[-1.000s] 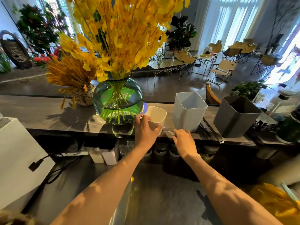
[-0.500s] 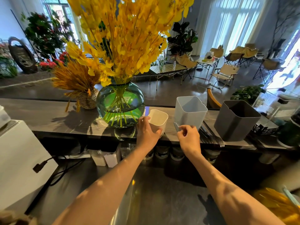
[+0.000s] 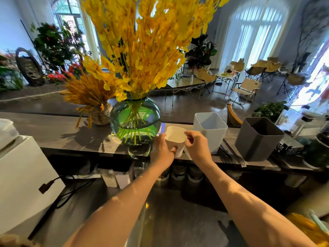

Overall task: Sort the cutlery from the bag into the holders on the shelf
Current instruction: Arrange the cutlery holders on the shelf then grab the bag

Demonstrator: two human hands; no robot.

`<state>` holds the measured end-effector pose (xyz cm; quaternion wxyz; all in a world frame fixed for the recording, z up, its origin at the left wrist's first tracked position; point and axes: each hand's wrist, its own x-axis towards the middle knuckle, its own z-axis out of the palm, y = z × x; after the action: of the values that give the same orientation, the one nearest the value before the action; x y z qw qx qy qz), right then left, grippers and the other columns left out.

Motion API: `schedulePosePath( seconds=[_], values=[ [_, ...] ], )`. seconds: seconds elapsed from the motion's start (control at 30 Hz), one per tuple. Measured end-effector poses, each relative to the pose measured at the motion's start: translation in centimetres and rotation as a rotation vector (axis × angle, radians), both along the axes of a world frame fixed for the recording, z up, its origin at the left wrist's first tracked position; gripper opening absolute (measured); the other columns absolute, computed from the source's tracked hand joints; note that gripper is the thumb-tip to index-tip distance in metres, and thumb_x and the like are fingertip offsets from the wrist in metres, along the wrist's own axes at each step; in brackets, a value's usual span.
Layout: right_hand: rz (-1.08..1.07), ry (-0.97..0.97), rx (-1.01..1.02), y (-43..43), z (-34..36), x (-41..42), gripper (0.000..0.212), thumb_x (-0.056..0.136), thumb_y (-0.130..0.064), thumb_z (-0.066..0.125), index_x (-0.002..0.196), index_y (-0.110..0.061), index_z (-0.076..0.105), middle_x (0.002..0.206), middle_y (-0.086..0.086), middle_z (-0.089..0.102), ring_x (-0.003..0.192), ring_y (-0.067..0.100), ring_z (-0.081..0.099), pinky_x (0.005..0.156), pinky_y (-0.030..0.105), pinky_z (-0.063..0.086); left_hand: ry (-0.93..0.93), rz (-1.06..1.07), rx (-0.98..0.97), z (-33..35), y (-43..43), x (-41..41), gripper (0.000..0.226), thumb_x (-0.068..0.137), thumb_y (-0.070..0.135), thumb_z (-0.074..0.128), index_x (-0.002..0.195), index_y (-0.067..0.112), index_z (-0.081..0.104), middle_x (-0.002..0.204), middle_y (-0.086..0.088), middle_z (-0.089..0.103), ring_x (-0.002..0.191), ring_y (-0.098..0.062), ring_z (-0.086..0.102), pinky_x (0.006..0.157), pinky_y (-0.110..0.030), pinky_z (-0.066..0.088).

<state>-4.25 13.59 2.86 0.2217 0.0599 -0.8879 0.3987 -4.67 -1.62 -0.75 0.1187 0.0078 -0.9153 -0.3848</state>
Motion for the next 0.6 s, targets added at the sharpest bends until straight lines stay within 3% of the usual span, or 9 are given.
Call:
schedulePosePath(
  seconds=[0.17,0.27,0.37,0.6],
  values=[
    [-0.006,-0.029,-0.003,2.7,-2.0,1.9,0.03,0.098,-0.009,0.065,0.128,-0.009,0.065,0.122,0.006,0.068,0.107,0.013,0.063,0.097,0.028,0.055,-0.038,-0.009,0.006,0.7,0.6,-0.1,0.063,0.092,0.035,0.068,0.138,0.023,0.027,0.142,-0.006,0.034,0.133,-0.031,0.043,0.098,-0.048,0.051],
    [-0.026,-0.058,-0.017,5.0,-3.1,3.6,0.029,0.099,-0.013,0.064,0.127,-0.012,0.065,0.123,0.002,0.067,0.111,0.012,0.06,0.097,0.025,0.052,-0.105,-0.003,0.017,1.0,1.4,0.2,0.086,0.095,0.036,0.064,0.156,0.019,0.005,0.158,-0.012,0.019,0.145,-0.035,0.03,0.111,-0.049,0.041],
    [-0.045,-0.127,-0.043,6.6,-3.9,5.4,0.03,0.098,-0.014,0.064,0.128,-0.015,0.064,0.123,0.002,0.066,0.113,0.013,0.061,0.1,0.032,0.054,-0.162,0.012,0.017,0.7,2.2,1.8,0.102,0.096,0.038,0.062,0.158,0.017,-0.015,0.165,-0.013,0.0,0.149,-0.037,0.021,0.117,-0.049,0.033],
    [-0.122,-0.238,-0.032,9.9,-3.8,8.5,0.036,0.099,-0.018,0.063,0.135,-0.018,0.062,0.128,-0.002,0.067,0.118,0.013,0.062,0.102,0.028,0.05,-0.179,0.004,-0.076,-1.3,6.2,6.5,0.087,0.092,0.037,0.062,0.154,0.018,0.004,0.16,-0.012,0.01,0.149,-0.036,0.014,0.119,-0.053,0.023]
  ],
)
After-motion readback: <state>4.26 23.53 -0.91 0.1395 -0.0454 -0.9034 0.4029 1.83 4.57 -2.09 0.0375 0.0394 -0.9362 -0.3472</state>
